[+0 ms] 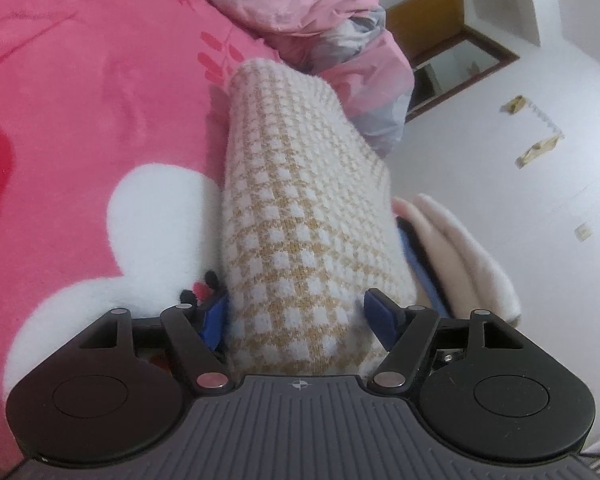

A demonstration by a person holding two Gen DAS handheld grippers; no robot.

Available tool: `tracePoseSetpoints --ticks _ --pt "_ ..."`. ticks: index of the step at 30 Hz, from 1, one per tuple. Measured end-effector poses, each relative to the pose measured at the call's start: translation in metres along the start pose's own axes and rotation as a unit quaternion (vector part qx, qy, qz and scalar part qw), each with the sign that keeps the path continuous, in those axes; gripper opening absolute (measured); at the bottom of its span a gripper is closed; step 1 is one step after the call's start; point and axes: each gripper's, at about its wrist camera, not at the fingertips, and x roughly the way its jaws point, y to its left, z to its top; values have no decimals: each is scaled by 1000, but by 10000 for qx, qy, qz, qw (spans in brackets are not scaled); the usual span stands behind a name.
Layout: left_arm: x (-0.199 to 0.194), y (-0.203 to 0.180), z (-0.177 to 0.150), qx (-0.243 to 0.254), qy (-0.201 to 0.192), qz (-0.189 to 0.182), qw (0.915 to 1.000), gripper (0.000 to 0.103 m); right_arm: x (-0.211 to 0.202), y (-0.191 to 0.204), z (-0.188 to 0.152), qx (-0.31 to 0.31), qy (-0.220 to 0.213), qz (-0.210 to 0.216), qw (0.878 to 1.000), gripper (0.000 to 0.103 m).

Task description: Fold clothes

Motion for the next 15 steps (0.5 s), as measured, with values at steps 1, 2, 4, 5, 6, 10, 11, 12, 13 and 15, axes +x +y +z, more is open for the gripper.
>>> tracePoseSetpoints --ticks 1,2,4,5,6,10,11,12,13,15 --pt "-2 1 2 -69 5 -50 10000 69 1 5 -1 -73 29 61 10000 72" --pt "-3 2 5 -125 6 -87 9999 69 1 12 -2 -155 40 94 9998 72" --pt "-6 3 11 -181 2 -119 9998 69 3 26 -5 -363 51 47 9993 73" --pt "-8 3 13 -147 -24 -86 9999 68 4 30 -6 -435 66 36 9990 73" --pt "-10 3 17 -120 -62 -42 9999 68 4 34 -8 -486 93 63 9988 73" --pt "-18 3 31 -114 -227 109 9996 68 9 45 -17 -536 230 245 9980 72" --pt "-20 4 34 -137 -262 138 9995 68 11 47 -19 -557 255 281 9977 72" --pt "-21 5 37 -146 -296 173 9993 68 12 49 -21 -579 280 317 9974 72" --pt "-22 5 39 -137 -328 224 9991 68 13 51 -24 -611 307 338 9971 72" --pt "-24 6 41 -109 -393 336 9986 68 15 55 -27 -710 372 331 9962 72"
